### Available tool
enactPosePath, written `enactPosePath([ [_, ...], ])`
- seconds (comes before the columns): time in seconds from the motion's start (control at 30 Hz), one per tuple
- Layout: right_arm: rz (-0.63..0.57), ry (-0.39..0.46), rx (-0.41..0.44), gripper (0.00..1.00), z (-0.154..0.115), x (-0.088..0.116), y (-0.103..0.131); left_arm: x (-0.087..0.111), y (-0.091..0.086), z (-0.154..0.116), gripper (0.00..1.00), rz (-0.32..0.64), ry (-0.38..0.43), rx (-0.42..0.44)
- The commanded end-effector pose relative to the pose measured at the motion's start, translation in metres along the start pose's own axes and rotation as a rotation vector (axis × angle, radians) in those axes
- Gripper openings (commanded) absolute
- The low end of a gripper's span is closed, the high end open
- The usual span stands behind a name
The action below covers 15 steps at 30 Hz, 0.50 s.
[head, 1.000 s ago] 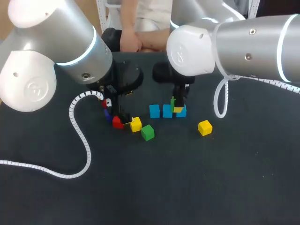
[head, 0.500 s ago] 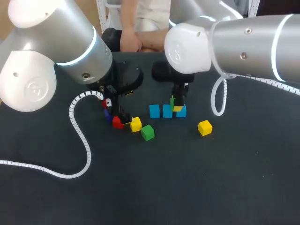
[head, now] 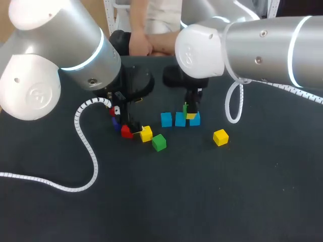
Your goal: Place the blue cubes, place green cubes on the blue cubes, place the yellow cubes on the green cubes, then place the red cubes on the yellow cubes, and place purple cube on the red cubes.
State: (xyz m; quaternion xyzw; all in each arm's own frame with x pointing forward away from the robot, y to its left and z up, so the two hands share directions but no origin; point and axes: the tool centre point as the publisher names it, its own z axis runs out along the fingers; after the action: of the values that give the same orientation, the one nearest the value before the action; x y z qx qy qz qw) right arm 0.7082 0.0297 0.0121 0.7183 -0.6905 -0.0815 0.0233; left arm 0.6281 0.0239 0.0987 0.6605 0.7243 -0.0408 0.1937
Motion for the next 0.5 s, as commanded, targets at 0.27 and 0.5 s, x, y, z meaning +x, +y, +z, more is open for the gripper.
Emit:
enactPosePath([
  [0.27, 0.007, -0.007, 0.003, 0.00, -0.0027, 0.0029, 0.0031, -0.0005, 0.0015, 0.0004, 1.00, 0.001, 0.002, 0.004],
  [0.5, 0.007, -0.004, 0.010, 0.00, -0.0036, 0.0026, 0.0021, -0.0005, 0.0015, 0.0004, 1.00, 0.001, 0.002, 0.004],
])
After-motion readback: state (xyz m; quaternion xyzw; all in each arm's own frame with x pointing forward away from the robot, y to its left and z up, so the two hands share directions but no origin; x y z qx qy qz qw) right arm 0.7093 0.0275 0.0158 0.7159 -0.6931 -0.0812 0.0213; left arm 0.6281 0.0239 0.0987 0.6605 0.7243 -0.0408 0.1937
